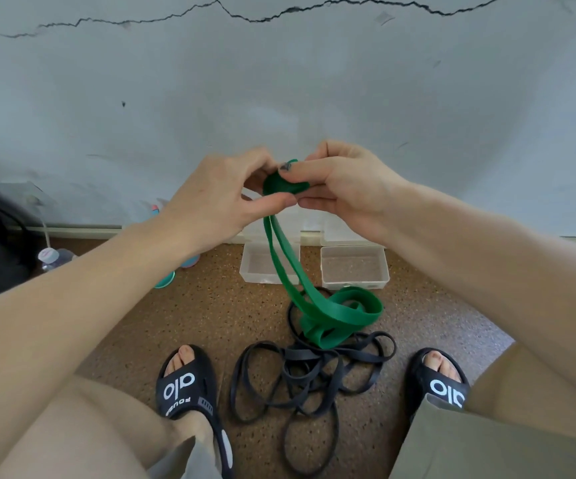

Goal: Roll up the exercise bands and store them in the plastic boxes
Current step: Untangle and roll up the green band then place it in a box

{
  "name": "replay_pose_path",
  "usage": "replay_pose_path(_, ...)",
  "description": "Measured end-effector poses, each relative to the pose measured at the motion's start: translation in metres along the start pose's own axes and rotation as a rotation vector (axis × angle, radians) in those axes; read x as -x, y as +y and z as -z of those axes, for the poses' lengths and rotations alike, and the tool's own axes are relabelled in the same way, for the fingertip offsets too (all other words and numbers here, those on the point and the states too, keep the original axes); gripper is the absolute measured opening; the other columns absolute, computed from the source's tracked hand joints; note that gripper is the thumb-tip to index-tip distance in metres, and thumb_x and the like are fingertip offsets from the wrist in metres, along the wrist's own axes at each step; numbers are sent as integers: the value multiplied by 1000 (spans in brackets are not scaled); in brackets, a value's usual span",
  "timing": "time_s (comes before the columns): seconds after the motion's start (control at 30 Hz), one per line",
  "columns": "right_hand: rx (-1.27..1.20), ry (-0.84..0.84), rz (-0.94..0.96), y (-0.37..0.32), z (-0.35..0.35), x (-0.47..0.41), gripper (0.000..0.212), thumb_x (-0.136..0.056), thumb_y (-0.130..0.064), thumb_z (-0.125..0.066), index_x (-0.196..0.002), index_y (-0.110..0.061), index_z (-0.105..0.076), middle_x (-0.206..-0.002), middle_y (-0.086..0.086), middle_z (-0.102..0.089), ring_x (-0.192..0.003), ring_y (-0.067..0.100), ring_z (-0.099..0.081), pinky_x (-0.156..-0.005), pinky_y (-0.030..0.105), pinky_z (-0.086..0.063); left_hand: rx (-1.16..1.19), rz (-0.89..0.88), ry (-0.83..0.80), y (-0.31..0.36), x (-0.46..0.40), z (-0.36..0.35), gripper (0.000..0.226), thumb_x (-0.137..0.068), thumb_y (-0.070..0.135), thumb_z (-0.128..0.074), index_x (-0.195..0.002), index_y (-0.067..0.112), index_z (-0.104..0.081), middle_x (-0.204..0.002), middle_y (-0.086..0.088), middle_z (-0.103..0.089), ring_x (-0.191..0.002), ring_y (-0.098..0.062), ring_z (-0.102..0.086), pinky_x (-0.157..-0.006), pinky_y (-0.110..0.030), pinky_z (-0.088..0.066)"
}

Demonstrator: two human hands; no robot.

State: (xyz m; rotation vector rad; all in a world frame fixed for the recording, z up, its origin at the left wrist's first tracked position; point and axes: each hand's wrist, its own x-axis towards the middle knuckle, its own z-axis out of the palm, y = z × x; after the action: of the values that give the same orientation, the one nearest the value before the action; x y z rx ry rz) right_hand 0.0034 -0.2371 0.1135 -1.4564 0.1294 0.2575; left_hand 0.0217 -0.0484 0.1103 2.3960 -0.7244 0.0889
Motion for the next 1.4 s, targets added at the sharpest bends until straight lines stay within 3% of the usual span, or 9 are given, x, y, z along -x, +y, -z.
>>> replay_pose_path(0.27, -164, -14, -47, -6, 2, 0, 30, -88, -8, -76, -76, -18, -51, -80, 6, -74, -68, 17, -71, -72, 27, -59, 14, -100, 60, 3, -3, 1, 34, -90, 30, -75, -119, 16, -66, -107, 9, -72, -102, 1, -67, -90, -14, -53)
replay_pose_path(0.37, -240, -75, -102, 0, 1, 0, 13, -94, -16, -72, -96, -14, -59, -85, 5, -76, -74, 14, -73, -77, 26, -60, -93, -169, 83, 0, -5, 2, 35, -94, 32, -71, -122, 11, -66, -109, 1, -74, -101, -10, -70, -87, -28, -57)
replay_pose_path(0.47, -194, -99, -136, 9, -2, 2, 21, -98, -24, -68, -113, -12, -61, -92, 6, -75, -83, 15, -73, -84, 29, -60, -267, -266, 62, -5, -4, 6, 44, -97, 44, -59, -121, 8, -63, -97, -8, -74, -87, -26, -71, -74, -46, -57)
replay_pose_path(0.63, 235, 34, -10, 8, -7, 1, 23, -101, -34, -60, -93, -14, -70, -91, 4, -66, -88, 17, -67, -90, 35, -61, -356, -310, 58, -9, -5, 10, 53, -93, 50, -50, -116, 4, -63, -88, -13, -71, -76, -34, -69, -65, -50, -55)
replay_pose_path(0.77, 472, 18, 39, 8, -13, 5, 30, -92, -46, -67, -91, -17, -78, -95, 6, -77, -95, 20, -73, -94, 40, -59, -378, -300, 19, -8, -7, 9, 49, -89, 49, -55, -109, 5, -65, -83, -14, -72, -70, -35, -69, -62, -47, -54)
replay_pose_path(0.87, 432, 12, 24, 8, -12, 8, 35, -89, -46, -72, -91, -12, -79, -92, 5, -79, -95, 20, -74, -92, 36, -60, -398, -314, 41, -5, -6, 7, 53, -88, 53, -51, -104, 5, -67, -74, -12, -70, -62, -34, -65, -56, -39, -51)
replay_pose_path(1.07, 299, 24, 9, 11, -4, 3, 29, -84, -39, -82, -87, -11, -77, -75, -1, -70, -73, 10, -64, -78, 27, -56, -412, -354, 71, 0, -7, 5, 53, -89, 56, -50, -101, 7, -67, -72, -9, -68, -60, -29, -63, -53, -37, -48)
replay_pose_path(1.27, 212, 3, -29, 16, -4, 1, 28, -84, -29, -81, -94, -3, -79, -78, 5, -68, -75, 13, -60, -75, 28, -51, -304, -316, 52, -4, -5, 1, 60, -84, 60, -52, -109, 7, -67, -87, -10, -73, -75, -28, -71, -67, -44, -57)
replay_pose_path(1.4, 111, -13, -31, 13, -1, -2, 34, -87, -22, -78, -106, 7, -75, -78, 7, -64, -73, 14, -58, -71, 25, -51, -153, -202, 76, 0, -4, -1, 44, -85, 42, -76, -115, 10, -67, -102, -1, -74, -92, -15, -70, -83, -28, -56)
